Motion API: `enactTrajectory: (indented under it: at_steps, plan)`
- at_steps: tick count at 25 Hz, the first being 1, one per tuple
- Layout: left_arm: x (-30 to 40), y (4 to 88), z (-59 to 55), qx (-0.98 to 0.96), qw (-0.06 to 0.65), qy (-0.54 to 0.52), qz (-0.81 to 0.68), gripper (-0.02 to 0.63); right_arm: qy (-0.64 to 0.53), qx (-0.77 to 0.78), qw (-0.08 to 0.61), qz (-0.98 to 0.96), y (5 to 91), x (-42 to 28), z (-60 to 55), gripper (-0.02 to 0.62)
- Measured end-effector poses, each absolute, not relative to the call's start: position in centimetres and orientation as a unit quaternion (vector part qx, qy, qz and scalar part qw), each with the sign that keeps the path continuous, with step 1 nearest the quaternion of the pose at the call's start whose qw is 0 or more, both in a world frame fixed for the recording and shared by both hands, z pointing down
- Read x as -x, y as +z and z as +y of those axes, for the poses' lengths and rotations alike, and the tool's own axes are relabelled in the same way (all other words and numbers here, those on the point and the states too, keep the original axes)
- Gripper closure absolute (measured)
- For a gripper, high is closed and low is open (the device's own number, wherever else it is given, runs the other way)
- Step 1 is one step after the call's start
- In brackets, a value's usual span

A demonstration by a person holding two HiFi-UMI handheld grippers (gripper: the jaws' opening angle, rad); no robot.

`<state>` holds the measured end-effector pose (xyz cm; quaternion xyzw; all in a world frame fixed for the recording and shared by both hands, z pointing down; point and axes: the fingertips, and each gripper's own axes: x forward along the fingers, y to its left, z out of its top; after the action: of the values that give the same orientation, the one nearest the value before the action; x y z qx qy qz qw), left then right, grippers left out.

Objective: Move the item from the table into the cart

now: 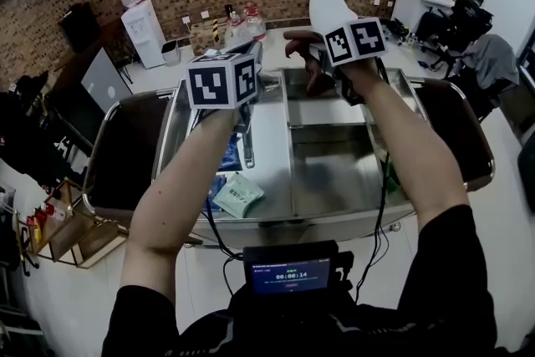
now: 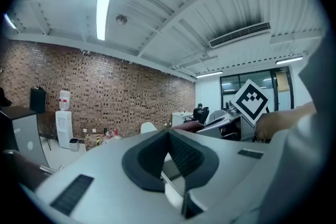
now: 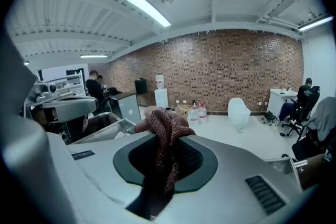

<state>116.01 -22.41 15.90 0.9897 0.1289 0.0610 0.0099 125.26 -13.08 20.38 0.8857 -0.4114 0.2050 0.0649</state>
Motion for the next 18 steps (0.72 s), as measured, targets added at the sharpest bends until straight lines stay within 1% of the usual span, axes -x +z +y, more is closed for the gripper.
enactTrajectory:
  at_steps: [5, 8, 13, 18]
  plan:
    - [-124.4, 22.7, -25.2, -0.984, 0.035, 0.119, 0.127, 0.604, 0.272, -0.872, 0.090, -0.397, 28.0, -132.2, -15.4, 0.549]
    - [-127.7, 26.5, -26.8, -0.982, 0.043, 0.146, 0.113, 0.604, 0.304, -0.863, 0.109, -0.389, 31.6, -134.9, -16.1, 0.549]
    - [-130.0, 31.2, -27.4, -0.974, 0.059, 0.189, 0.106, 0.604, 0.349, -0.846, 0.113, -0.386, 36.0, -136.2, -16.4, 0.549]
    - [-131.1, 34.1, -27.4, -0.967, 0.065, 0.221, 0.111, 0.603, 0.392, -0.830, 0.128, -0.376, 39.4, -137.0, -16.5, 0.549]
